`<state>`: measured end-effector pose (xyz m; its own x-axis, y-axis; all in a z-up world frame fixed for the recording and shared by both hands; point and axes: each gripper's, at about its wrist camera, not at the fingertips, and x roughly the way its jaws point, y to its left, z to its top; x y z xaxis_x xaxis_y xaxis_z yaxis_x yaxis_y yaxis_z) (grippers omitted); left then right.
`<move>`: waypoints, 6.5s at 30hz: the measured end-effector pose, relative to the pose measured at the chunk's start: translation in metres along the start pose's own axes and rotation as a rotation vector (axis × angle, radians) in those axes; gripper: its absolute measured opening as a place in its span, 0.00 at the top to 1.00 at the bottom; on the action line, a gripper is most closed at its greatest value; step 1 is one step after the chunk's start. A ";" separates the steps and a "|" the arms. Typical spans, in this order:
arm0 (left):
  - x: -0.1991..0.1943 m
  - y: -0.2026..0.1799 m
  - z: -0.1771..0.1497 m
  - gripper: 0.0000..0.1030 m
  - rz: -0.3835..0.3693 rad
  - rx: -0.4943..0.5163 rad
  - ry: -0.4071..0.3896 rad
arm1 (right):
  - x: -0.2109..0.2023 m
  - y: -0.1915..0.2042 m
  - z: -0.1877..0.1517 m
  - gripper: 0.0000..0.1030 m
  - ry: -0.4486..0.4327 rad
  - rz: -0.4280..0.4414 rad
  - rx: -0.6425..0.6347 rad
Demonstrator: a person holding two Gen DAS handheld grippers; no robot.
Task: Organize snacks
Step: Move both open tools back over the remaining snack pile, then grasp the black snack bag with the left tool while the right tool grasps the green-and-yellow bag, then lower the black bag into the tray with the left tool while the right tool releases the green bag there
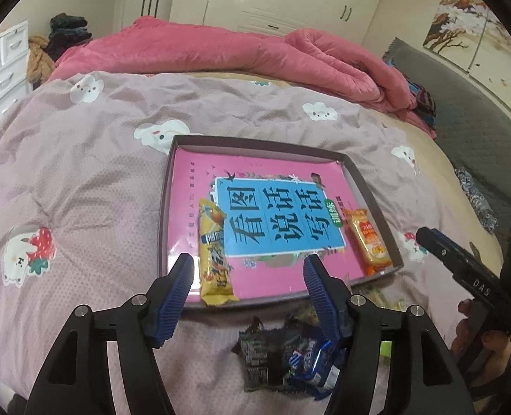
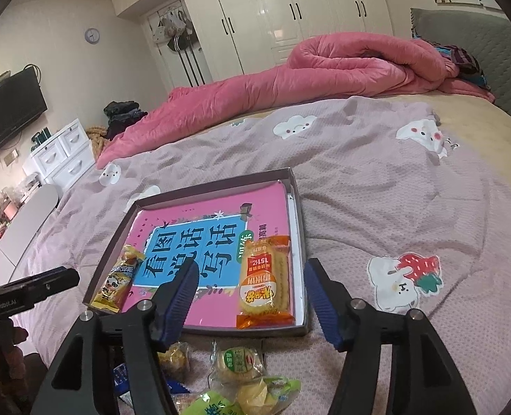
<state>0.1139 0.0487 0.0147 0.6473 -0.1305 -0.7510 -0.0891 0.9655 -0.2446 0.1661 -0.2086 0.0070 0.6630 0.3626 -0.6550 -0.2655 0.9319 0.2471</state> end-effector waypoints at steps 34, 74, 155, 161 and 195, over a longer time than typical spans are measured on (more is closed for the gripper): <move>0.007 -0.002 -0.048 0.35 -0.014 0.037 0.126 | -0.028 0.007 -0.051 0.34 0.116 0.005 0.052; 0.046 -0.001 -0.070 0.45 -0.043 -0.005 0.238 | 0.025 -0.011 -0.083 0.52 0.305 0.091 0.262; 0.024 -0.002 -0.002 0.72 -0.040 -0.029 0.018 | -0.003 0.012 -0.002 0.68 -0.081 0.064 0.003; 0.033 -0.004 0.001 0.72 -0.027 -0.020 0.026 | 0.007 0.011 0.003 0.68 -0.082 0.058 0.007; 0.082 -0.014 0.000 0.72 -0.015 0.012 0.101 | 0.069 0.030 -0.004 0.68 0.055 0.072 -0.064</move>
<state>0.1685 0.0249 -0.0436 0.5691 -0.1660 -0.8053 -0.0711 0.9658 -0.2494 0.2009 -0.1554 -0.0332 0.6014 0.4259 -0.6760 -0.3563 0.9003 0.2502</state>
